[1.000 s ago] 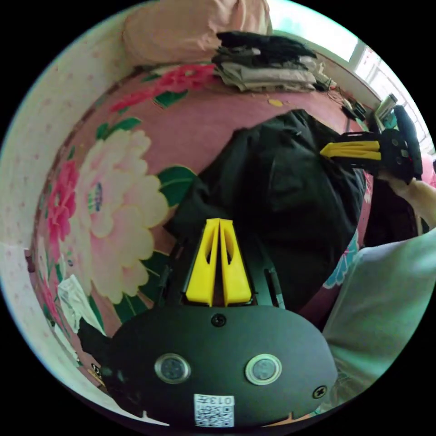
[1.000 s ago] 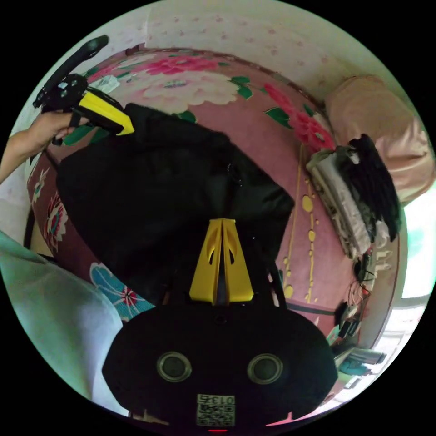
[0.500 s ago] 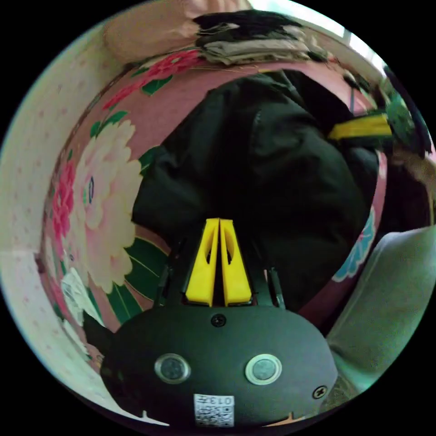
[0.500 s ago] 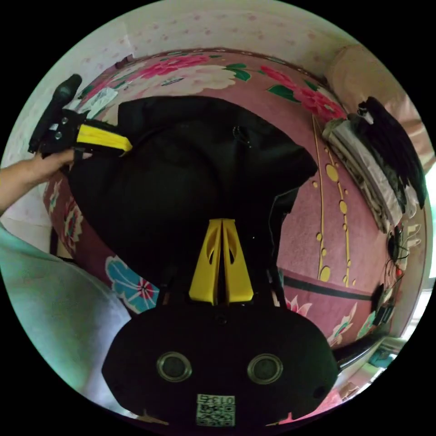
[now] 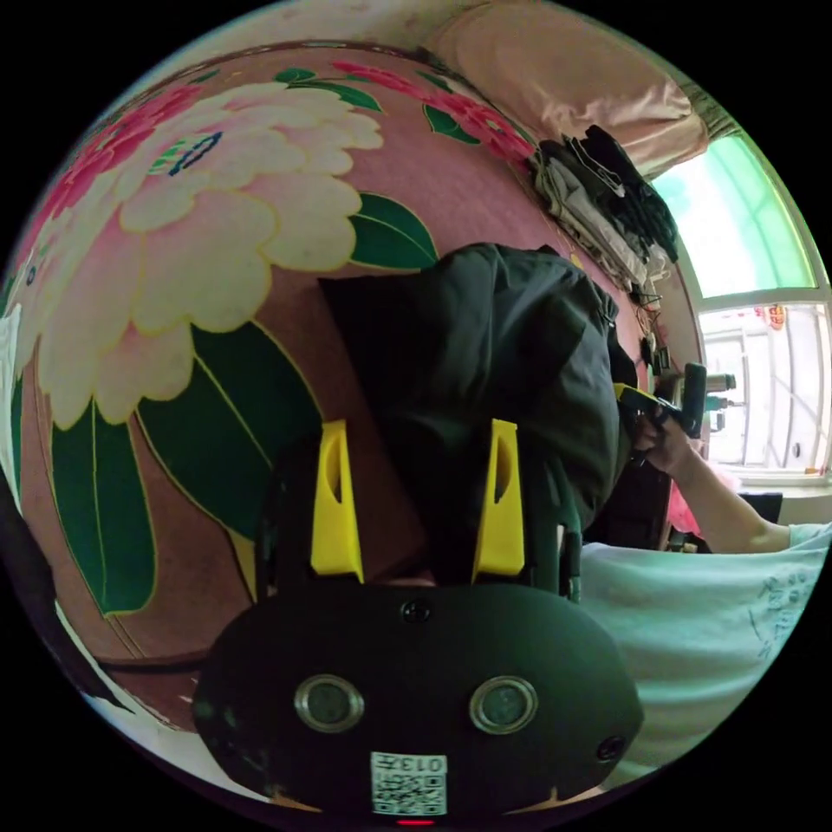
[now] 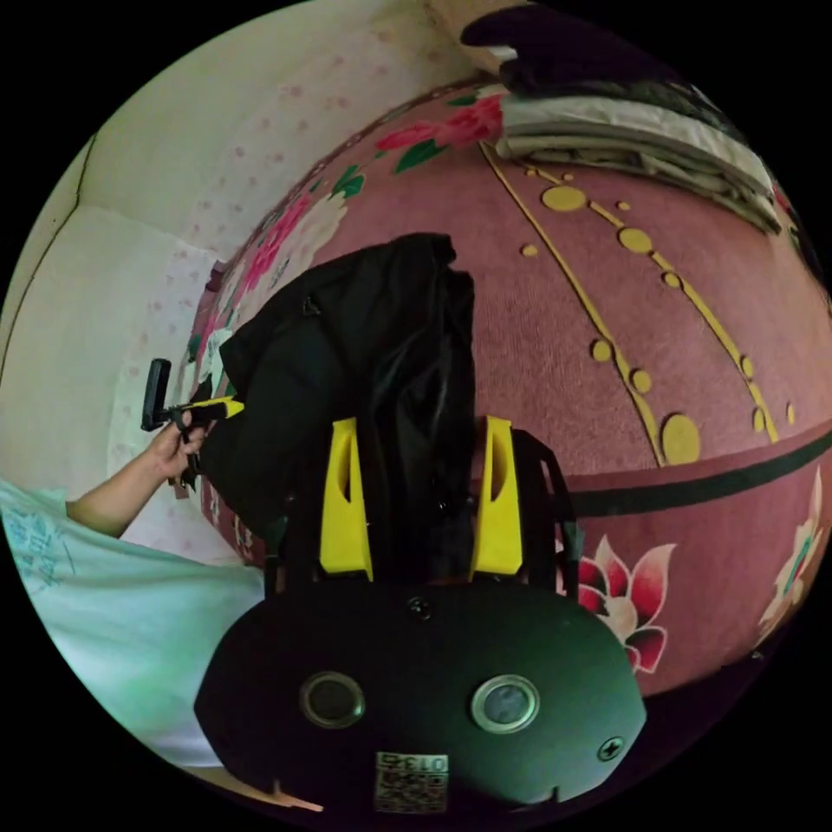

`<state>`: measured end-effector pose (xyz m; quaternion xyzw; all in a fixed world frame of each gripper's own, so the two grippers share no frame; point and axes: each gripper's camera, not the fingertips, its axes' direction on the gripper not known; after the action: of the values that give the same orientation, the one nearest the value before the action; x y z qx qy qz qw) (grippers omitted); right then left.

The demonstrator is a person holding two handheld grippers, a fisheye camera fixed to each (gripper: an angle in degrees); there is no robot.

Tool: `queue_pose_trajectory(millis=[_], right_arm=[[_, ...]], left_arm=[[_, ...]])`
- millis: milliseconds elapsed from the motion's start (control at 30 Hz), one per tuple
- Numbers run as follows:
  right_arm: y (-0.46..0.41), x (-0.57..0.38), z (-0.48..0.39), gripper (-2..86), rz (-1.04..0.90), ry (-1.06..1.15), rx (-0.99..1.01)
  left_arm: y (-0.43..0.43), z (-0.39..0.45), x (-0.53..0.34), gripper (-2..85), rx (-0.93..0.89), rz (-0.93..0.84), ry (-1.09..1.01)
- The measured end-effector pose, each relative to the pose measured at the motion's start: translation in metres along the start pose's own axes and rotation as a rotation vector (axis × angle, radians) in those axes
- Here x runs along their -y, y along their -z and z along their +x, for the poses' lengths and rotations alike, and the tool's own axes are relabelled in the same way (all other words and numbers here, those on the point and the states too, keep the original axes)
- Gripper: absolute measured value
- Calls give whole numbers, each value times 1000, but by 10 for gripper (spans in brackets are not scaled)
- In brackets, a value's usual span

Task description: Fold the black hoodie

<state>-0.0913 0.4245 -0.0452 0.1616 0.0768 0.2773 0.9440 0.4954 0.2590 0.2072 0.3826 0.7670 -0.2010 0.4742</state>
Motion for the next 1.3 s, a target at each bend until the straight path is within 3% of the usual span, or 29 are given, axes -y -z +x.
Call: queue_pose_trajectory(millis=[133,200,300,433,533,600,733,833,1000,1300], right_arm=[[-6,-11,41,148,22,-8,-13],[-14,-13,51,134,-9,-16,82],[-27,-19,56,124,-1,27,-55],[-33,-12,98,90,-65,-34,23],[-33,-8,85,74,-105,92,-139],[-23,-17,76,69,-60,155,-197],[23,-55,84,65,138,117,-131],[66,-76,87,64,266,133,-175],[144,-73,119,64,431,180,-234],[289,52,224,66,614,309,-337]], left_arm=[[11,-19,0,196,-30,9,14],[11,-20,1,174,-112,-4,-5],[7,-19,-7,164,-71,60,38],[12,-47,-14,82,-196,79,149],[29,-29,-15,59,-128,66,69],[46,-11,-24,53,-91,103,-14],[92,1,-58,44,-295,281,-46],[125,39,-56,42,-309,348,-167],[165,113,-14,43,-388,454,-326],[223,296,183,53,-331,557,-530]])
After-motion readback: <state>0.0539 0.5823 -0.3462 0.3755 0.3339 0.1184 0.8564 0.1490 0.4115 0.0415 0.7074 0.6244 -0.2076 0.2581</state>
